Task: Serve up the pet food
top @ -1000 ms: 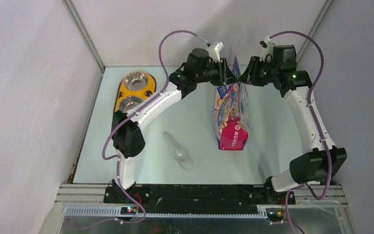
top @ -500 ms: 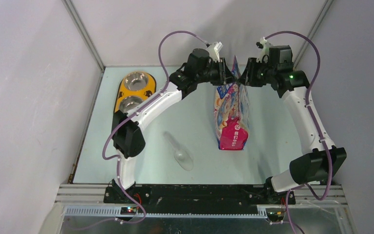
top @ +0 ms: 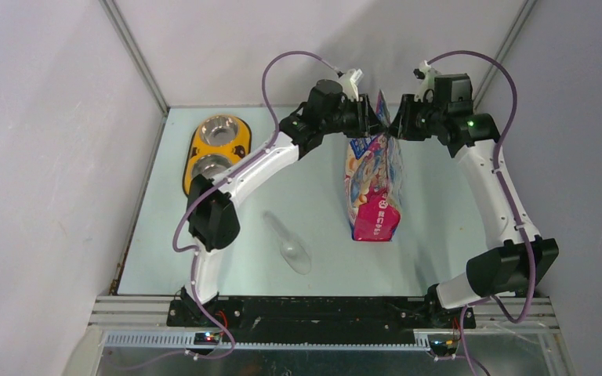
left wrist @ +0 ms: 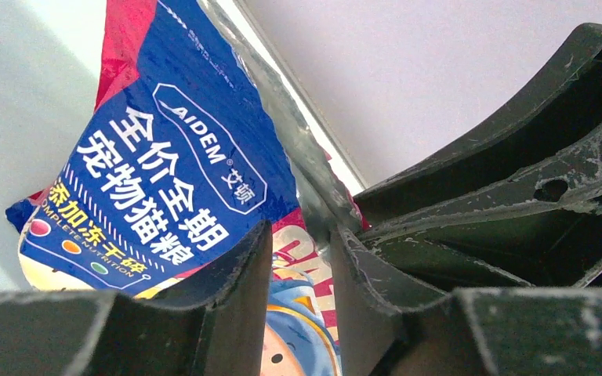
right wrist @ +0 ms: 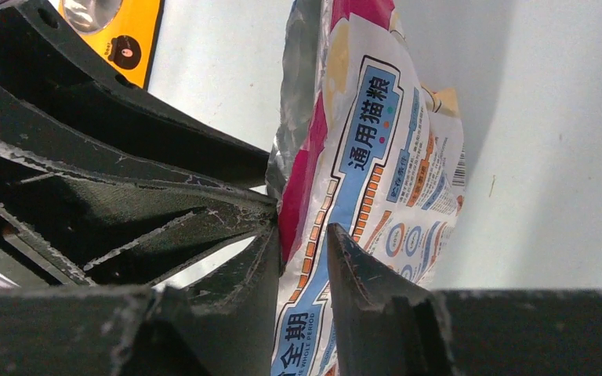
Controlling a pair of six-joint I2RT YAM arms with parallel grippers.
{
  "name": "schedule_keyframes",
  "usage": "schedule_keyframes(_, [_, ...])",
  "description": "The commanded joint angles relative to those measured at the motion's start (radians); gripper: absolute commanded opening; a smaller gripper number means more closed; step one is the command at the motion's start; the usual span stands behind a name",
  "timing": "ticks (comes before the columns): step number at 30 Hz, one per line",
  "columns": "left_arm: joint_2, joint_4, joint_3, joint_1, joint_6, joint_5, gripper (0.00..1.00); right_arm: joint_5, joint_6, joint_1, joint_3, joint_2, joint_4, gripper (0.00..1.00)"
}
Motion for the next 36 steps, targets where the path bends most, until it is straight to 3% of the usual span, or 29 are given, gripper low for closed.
schedule_keyframes(1, [0.024, 0.079, 0.050, -0.009, 0.027, 0.049, 0.42, -0.058, -0.015, -0.012, 0.030, -0.039, -0.013, 0.28])
schedule_keyframes(7, [0.056, 0.082, 0.120, -0.004, 0.052, 0.026, 0.42, -0.062, -0.035, -0.030, 0.036, -0.042, -0.038, 0.15])
schedule_keyframes(12, [0.084, -0.025, 0.174, -0.003, 0.100, -0.141, 0.27, -0.031, -0.054, -0.037, 0.039, -0.037, -0.043, 0.09])
schedule_keyframes(15, [0.082, -0.038, 0.181, 0.001, 0.111, -0.159, 0.22, -0.002, -0.061, -0.038, 0.042, -0.025, -0.042, 0.00])
schedule_keyframes(22, [0.047, -0.043, 0.167, 0.020, 0.116, -0.127, 0.00, 0.076, -0.072, -0.044, 0.058, 0.007, -0.040, 0.00])
schedule_keyframes(24, [0.038, -0.043, 0.160, 0.025, 0.117, -0.112, 0.00, 0.093, -0.072, -0.052, 0.068, 0.016, -0.039, 0.00])
schedule_keyframes(28, [0.031, -0.037, 0.157, 0.032, 0.125, -0.051, 0.00, 0.068, -0.086, -0.056, 0.102, 0.059, -0.039, 0.14])
schedule_keyframes(36, [-0.003, -0.026, 0.125, 0.031, 0.137, 0.051, 0.00, 0.115, -0.127, -0.006, 0.170, 0.146, -0.041, 0.19])
